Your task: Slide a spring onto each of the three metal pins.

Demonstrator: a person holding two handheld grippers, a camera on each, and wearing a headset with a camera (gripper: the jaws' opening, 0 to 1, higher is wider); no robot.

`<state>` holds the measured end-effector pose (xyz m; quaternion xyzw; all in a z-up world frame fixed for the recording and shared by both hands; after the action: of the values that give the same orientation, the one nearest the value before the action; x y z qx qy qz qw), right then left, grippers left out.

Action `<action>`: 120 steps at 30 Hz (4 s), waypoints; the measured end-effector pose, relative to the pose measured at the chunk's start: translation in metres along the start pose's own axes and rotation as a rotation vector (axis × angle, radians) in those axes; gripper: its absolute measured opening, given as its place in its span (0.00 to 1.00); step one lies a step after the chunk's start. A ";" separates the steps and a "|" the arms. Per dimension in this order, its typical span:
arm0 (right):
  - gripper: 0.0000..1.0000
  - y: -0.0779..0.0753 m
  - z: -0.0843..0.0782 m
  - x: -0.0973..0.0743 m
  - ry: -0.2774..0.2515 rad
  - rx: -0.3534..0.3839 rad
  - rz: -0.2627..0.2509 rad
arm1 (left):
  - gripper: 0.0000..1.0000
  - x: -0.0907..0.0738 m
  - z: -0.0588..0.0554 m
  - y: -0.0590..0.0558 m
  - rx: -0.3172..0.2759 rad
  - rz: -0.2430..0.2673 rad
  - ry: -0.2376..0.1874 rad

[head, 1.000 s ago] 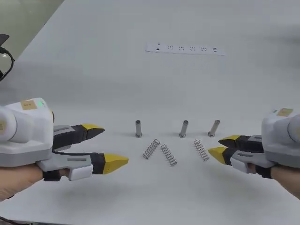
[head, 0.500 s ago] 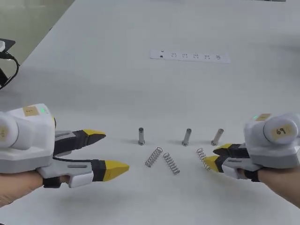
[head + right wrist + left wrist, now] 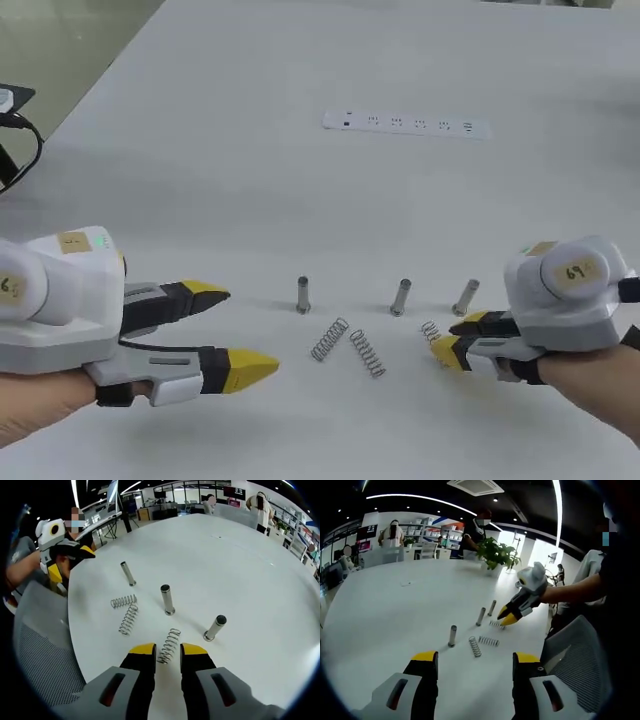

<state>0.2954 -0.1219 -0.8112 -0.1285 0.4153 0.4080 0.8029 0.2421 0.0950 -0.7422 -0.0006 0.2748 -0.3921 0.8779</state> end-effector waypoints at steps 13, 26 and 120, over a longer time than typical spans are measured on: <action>0.14 0.000 -0.006 0.006 0.042 -0.009 -0.003 | 0.55 -0.001 -0.001 -0.001 0.000 -0.002 0.002; 0.12 0.000 -0.009 0.011 0.070 -0.046 -0.009 | 0.55 0.001 -0.001 0.000 -0.001 -0.008 0.002; 0.08 0.084 0.080 -0.041 -0.065 -0.425 0.217 | 0.37 -0.004 0.026 -0.017 0.103 -0.186 -0.047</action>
<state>0.2634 -0.0478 -0.7182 -0.2358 0.3052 0.5741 0.7222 0.2407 0.0801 -0.7141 0.0100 0.2323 -0.4854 0.8428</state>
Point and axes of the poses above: the centre of the closed fingertips' face, and the gripper's own axes: x roughly forward along the fingers, y roughly to its left, z roughly out of its top, the point moved 3 cm from there along -x, roughly backward along the fingers, and after that the axes turned 1 degree about z, right-handed, at the moved point
